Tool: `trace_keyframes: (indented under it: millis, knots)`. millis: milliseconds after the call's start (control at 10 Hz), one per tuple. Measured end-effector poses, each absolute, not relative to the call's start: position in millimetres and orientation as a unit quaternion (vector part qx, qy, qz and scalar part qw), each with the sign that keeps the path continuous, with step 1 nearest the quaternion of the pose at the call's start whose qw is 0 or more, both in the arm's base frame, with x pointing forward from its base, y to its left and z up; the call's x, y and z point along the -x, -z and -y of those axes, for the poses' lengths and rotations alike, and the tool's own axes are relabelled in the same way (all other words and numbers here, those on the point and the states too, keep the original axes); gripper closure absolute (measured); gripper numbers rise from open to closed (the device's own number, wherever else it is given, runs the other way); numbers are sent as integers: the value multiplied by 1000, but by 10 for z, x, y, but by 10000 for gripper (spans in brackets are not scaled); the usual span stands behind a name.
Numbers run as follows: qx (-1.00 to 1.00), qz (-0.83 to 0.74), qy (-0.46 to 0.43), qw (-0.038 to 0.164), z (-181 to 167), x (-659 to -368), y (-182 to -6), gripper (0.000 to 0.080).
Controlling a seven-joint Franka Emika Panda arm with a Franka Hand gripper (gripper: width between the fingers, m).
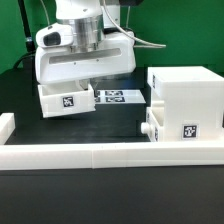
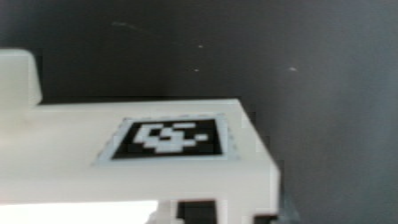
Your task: Assemble drawer
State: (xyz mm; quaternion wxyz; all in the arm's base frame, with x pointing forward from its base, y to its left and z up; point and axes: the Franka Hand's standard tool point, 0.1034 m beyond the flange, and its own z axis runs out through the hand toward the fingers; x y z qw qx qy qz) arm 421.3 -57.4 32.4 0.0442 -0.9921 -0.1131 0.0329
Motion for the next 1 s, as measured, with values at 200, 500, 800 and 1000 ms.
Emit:
trace_keyframes:
  millis: [200,500,800,1000]
  knots:
    - [968,248,-26,43,616,-4193,-252,757]
    - [912,410,-22,26,569,-4411,-343,757]
    - [856,516,-22,27,601,-4390,-333,757]
    - [816,577,-21,27,613,-4394,-337,757]
